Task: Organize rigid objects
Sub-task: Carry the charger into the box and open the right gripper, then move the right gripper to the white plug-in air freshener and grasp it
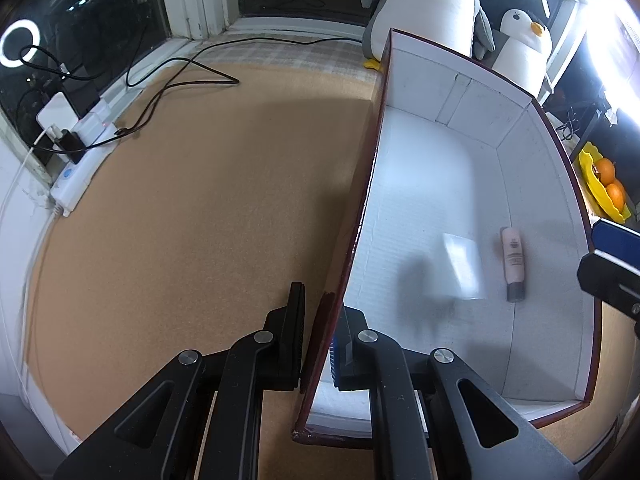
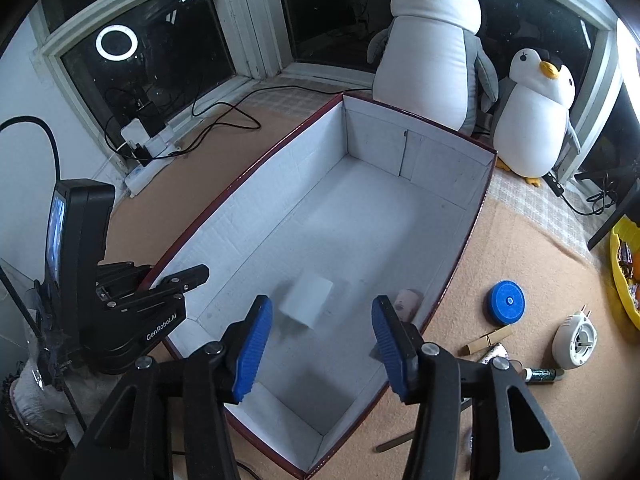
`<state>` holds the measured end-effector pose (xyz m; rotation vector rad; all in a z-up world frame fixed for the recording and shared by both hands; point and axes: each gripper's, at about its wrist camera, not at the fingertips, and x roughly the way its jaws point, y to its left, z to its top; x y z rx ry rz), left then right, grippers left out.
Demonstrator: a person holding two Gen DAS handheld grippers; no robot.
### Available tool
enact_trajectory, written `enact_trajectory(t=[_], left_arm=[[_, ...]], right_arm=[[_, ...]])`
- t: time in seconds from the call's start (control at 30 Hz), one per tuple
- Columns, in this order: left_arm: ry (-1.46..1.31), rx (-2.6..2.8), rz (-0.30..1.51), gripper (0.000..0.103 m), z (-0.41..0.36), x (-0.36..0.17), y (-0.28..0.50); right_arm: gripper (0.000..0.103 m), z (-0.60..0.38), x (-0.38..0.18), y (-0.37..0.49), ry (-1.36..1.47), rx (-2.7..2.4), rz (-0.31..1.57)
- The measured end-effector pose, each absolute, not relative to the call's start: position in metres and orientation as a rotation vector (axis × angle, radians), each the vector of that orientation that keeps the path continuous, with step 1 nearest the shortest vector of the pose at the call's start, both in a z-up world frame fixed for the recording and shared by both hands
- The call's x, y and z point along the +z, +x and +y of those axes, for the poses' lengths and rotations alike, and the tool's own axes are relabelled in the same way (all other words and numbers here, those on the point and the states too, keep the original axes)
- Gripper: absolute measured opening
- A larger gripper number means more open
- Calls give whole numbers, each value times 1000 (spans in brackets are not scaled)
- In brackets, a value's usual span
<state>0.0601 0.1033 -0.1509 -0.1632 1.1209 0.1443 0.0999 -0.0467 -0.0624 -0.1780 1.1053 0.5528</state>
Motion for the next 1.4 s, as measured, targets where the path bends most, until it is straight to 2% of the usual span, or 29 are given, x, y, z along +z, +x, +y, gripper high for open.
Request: enact_trajectory(t=[0.37,0.73,1.4], left_arm=[[-128,133,1124,9,100,-151,61],[-77,115,1129,9,97,-150,63],[7,63,1144,9,91,-151,66]], right_arm=[[48,-79,-59,105,-78,489,1109],[49,-159,-54,113,56,296,1096],[50,-308,-89,118,329,-85,1123]])
